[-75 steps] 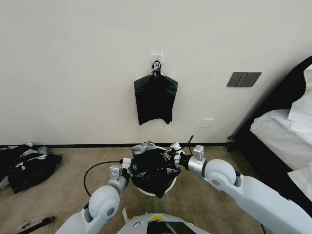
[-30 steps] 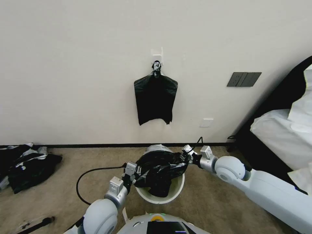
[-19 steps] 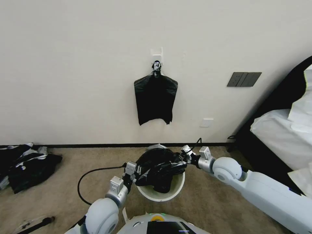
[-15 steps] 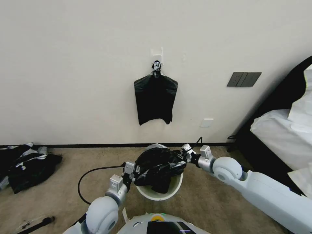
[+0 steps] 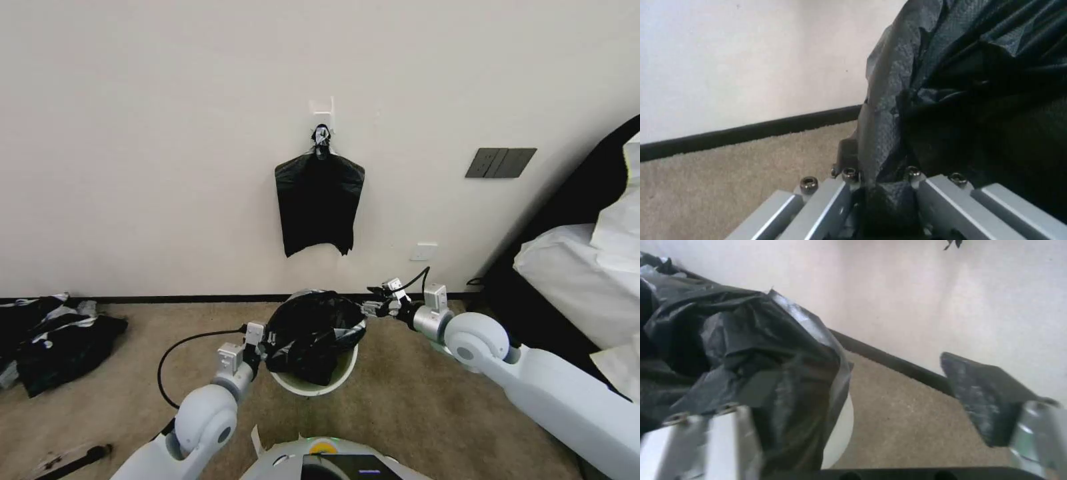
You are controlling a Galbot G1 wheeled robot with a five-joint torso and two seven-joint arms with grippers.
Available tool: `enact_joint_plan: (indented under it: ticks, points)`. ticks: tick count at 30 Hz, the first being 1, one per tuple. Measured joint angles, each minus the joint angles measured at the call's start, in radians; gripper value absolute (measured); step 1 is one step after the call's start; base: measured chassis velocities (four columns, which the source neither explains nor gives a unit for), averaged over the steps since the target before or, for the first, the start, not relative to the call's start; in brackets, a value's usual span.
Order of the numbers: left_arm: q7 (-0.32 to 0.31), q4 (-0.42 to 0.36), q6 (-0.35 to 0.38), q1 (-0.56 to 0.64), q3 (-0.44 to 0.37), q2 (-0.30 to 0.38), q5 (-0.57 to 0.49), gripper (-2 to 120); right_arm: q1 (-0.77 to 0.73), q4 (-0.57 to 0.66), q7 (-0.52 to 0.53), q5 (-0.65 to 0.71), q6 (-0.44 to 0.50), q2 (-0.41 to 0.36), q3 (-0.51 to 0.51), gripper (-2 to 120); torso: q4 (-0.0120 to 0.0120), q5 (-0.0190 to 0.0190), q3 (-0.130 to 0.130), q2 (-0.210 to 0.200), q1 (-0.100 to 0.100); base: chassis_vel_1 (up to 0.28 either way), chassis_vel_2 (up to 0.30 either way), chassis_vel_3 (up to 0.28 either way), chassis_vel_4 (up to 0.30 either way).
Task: Place a trash bag onto the trash bin.
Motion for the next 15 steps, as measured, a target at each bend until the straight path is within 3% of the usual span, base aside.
enact_joint_plan:
  ticks: [5,11,15]
  points:
    - [-0.032,0.011,0.004,-0.003,-0.012,-0.007,-0.036,1,-0.055,0.061,0.062,0.087,-0.019,0.012,0.070,97,0.0001,-0.0001,0.000,0.000,0.000,0.000,0.000,0.000,0.000]
    - [-0.046,0.026,0.015,-0.016,-0.016,-0.008,-0.088,1,-0.200,0.186,0.040,0.086,-0.016,0.020,0.189,100,-0.0001,-0.0002,0.000,0.000,0.000,0.000,0.000,0.000,0.000]
    - [-0.048,0.029,0.024,-0.041,-0.007,0.002,-0.110,1,-0.280,0.254,0.003,0.035,-0.015,0.028,0.188,100,-0.0002,-0.0002,0.000,0.000,0.000,0.000,0.000,0.000,0.000]
